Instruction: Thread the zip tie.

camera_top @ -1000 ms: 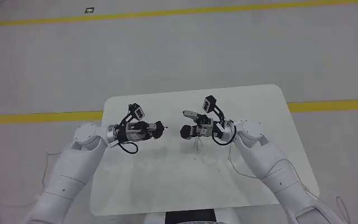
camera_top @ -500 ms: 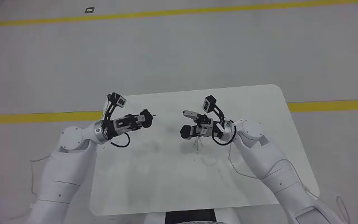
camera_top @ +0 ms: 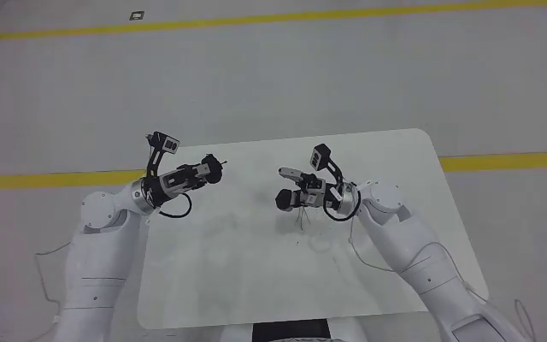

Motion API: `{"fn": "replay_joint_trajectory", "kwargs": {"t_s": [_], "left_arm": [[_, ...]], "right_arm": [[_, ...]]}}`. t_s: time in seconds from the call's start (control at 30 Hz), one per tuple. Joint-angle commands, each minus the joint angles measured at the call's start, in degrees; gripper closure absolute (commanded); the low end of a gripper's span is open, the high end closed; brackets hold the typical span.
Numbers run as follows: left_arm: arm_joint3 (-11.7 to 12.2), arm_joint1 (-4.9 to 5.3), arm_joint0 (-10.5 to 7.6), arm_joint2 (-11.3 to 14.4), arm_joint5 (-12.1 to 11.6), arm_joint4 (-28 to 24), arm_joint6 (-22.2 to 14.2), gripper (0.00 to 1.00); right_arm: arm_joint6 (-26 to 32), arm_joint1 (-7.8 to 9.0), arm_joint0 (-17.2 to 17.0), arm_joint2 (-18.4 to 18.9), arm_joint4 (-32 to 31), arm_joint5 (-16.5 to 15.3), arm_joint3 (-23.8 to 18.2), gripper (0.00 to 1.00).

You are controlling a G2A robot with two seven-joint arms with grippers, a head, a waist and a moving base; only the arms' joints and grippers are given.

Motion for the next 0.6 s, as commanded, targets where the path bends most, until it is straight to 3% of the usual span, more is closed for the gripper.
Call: {"fn": "replay_joint_trajectory", "kwargs": {"t_s": [0.0,0.03,0.23,0.4,0.57], "left_arm": [[0.00,0.00,0.00,0.00,0.00,0.00,0.00,1.00],[0.00,0.00,0.00,0.00,0.00,0.00,0.00,1.00],[0.00,0.00,0.00,0.00,0.00,0.00,0.00,1.00],[0.00,0.00,0.00,0.00,0.00,0.00,0.00,1.00],[0.00,0.00,0.00,0.00,0.00,0.00,0.00,1.00]], "right_arm": [[0.09,0.87,1.08,0.45,-11.25,3.25,-2.16,0.00],[0.90,1.49,1.77,0.50,-17.39,5.91,-3.91,0.00],[9.68,3.52,4.40,-1.73,-37.37,16.86,-10.92,0.00],[16.78,3.37,6.99,-7.30,-45.69,17.08,-10.90,0.00],[16.65,3.29,7.35,-7.60,-46.30,17.08,-10.68,0.00]]}}
